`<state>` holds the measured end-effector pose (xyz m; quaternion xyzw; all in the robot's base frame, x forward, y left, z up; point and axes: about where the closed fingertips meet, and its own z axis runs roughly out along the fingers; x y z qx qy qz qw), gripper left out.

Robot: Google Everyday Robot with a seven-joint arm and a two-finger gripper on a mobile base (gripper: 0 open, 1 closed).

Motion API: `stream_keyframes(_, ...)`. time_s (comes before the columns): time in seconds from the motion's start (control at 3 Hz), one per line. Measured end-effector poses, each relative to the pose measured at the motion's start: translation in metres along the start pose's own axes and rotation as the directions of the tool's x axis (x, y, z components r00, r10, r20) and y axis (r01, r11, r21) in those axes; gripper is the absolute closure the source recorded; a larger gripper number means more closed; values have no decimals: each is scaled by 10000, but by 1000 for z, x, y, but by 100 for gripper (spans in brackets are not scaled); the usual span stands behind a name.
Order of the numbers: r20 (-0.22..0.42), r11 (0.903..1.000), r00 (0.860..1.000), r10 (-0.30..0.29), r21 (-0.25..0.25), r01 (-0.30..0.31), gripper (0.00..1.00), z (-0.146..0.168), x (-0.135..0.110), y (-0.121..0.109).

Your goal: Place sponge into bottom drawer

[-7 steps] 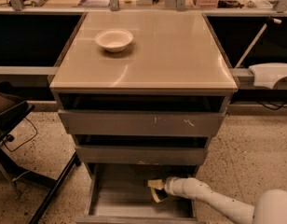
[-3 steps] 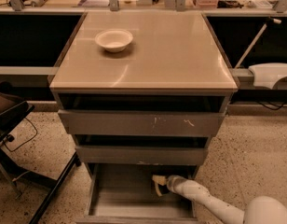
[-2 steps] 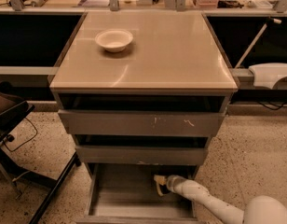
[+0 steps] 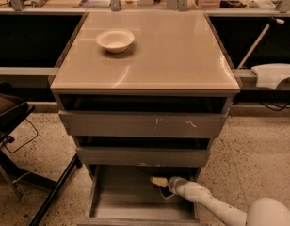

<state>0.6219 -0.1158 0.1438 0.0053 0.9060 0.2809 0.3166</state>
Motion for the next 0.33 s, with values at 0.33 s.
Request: stream_keyframes(0.33, 0, 10000, 10000, 0, 0, 0, 0, 0, 0, 0)
